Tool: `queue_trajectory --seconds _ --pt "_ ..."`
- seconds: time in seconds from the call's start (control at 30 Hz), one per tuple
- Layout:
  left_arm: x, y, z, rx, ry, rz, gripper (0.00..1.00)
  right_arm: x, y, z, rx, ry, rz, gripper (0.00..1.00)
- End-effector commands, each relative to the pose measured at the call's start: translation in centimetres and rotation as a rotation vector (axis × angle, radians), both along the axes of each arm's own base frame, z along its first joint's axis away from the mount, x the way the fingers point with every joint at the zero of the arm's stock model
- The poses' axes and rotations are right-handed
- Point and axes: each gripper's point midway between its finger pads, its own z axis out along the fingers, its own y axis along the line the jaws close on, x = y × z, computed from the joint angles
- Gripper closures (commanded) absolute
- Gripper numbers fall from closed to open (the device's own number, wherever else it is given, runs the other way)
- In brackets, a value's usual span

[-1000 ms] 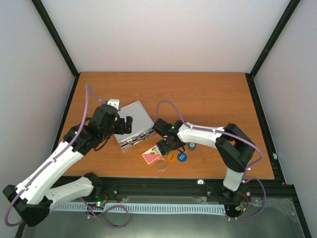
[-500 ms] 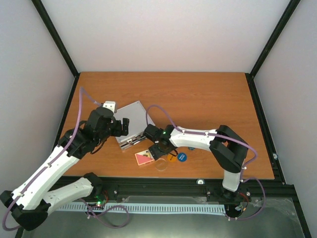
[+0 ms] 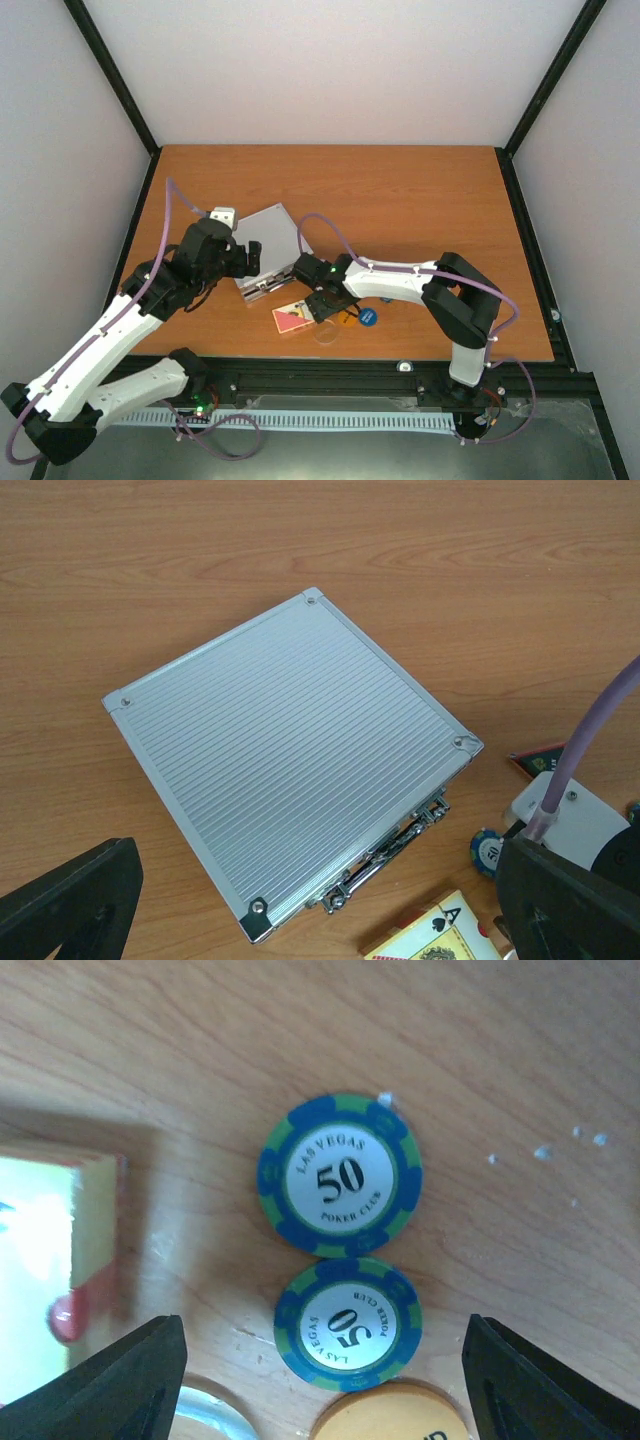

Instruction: Pack up texas hold em set

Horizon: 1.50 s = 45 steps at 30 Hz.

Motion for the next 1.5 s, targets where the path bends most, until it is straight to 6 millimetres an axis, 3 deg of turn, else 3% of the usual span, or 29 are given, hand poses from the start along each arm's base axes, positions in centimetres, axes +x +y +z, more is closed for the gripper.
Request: queue_trajectory --seconds 0.0,0.23,0.37,0.5,0.6,0.67,0.8,0.97,1.17,1.23,1.33,1.47 --pt "0.2 0.1 0.1 -0.008 -0.005 0.018 0.0 -0.5 -0.7 -0.6 0.019 0.032 -0.006 0.23" --pt "0.5 -0.2 -0.2 -0.01 0.001 0.019 0.0 0.6 -1.6 -0.3 0.038 0.017 -0.002 0.24" --pt "0.7 -0.4 -0.5 -0.005 0.011 0.018 0.0 0.6 -1.6 -0.8 0.034 0.028 0.004 0.33" --pt "0.7 -0.5 -0.4 -0.006 0.012 0.017 0.0 0.3 -1.4 -1.0 0.043 0.046 0.01 0.34" --pt "0.7 -0.3 -0.4 -0.003 0.01 0.02 0.0 0.1 -1.3 -0.9 0.053 0.056 0.005 0.46" --pt "0.6 -0.3 -0.3 -0.006 0.008 0.02 0.0 0.1 -1.4 -0.7 0.052 0.052 -0.002 0.47" --pt "0.5 -0.2 -0.4 -0.009 0.009 0.022 0.0 0.1 -1.8 -0.4 0.048 0.045 -0.013 0.6" --pt "0.3 -0.1 -0.4 -0.013 0.008 0.025 0.0 0.6 -2.0 0.0 0.027 0.015 -0.021 0.7" --pt "0.0 0.2 0.0 -0.021 -0.001 0.029 0.0 1.6 -1.8 1.0 0.02 -0.021 -0.026 0.7" --pt "-0.1 0.3 -0.1 -0.02 0.0 0.031 0.0 1.6 -1.7 1.3 0.03 -0.023 -0.027 0.57" --pt "-0.3 0.6 -0.2 -0.022 0.0 0.036 0.0 1.6 -1.4 2.0 0.057 -0.031 -0.027 0.44" --pt "-0.4 0.6 -0.3 -0.027 0.0 0.036 0.0 1.8 -0.7 2.2 0.065 -0.023 -0.016 0.39"
